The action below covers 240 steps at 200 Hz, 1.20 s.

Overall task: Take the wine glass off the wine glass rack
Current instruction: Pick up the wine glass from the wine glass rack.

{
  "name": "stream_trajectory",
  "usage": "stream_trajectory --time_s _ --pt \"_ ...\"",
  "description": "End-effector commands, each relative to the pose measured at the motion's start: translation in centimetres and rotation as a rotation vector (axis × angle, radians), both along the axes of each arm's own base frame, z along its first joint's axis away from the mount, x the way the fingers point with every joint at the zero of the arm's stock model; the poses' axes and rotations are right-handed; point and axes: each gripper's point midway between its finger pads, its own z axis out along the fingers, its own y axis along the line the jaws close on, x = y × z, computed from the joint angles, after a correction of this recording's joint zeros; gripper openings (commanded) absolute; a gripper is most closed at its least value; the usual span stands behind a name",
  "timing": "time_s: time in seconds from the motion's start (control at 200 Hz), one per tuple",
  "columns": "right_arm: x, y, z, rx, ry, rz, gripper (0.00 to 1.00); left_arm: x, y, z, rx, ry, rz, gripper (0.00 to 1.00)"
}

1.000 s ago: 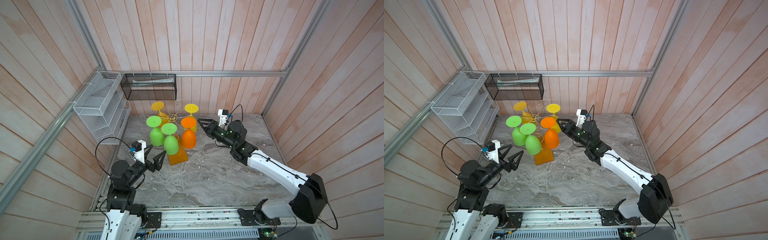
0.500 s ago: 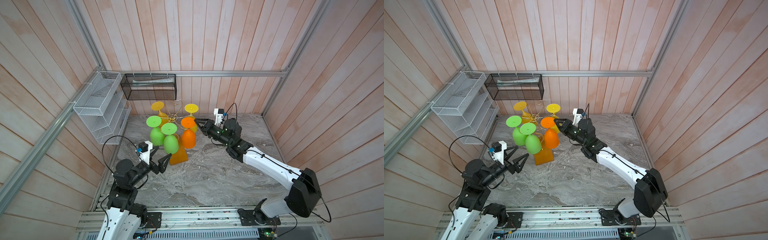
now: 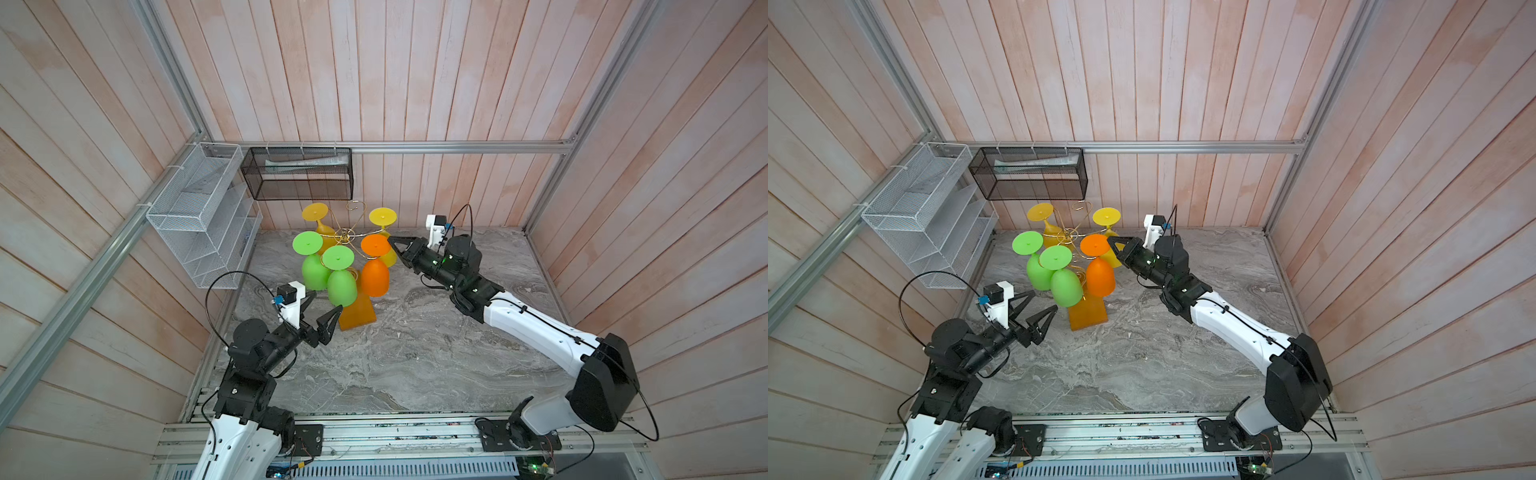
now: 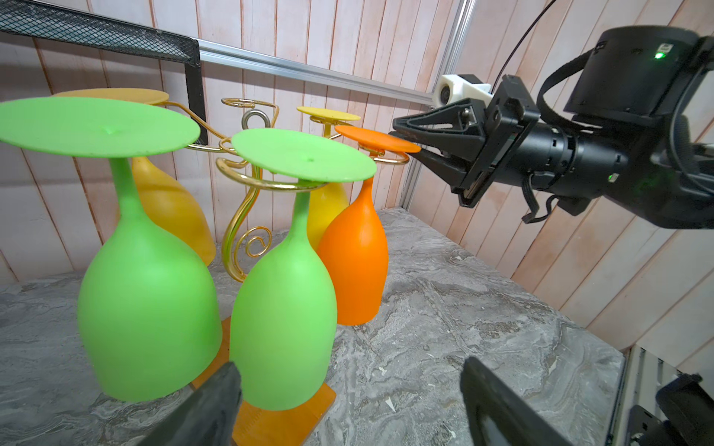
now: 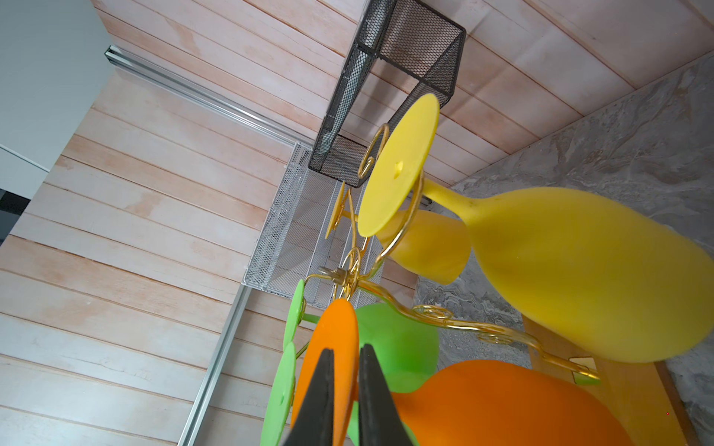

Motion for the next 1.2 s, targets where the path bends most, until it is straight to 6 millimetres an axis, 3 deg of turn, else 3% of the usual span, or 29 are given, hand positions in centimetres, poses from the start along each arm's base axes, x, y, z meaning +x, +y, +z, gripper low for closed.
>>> stream_trajectory --time_s 0.0,0.21,0.605,1.195 --pt "-0.1 0.7 1.2 0.02 -0.018 0.013 0.13 0.0 0.1 -0.5 0.016 0.001 0.011 0.91" --pt "-0.1 1.1 1.1 0.021 -0.009 0.022 0.13 0.1 0.2 -0.6 0.016 0.006 0.018 0.91" --pt "-0.3 0.9 2.1 0.05 -0.018 0.019 0.0 0.2 0.5 -0.7 0.015 0.015 0.04 0.91" --pt "-2.1 -0.2 4.3 0.054 -0.071 -0.002 0.0 0.6 1.0 -0.8 0.014 0.028 0.072 0.91"
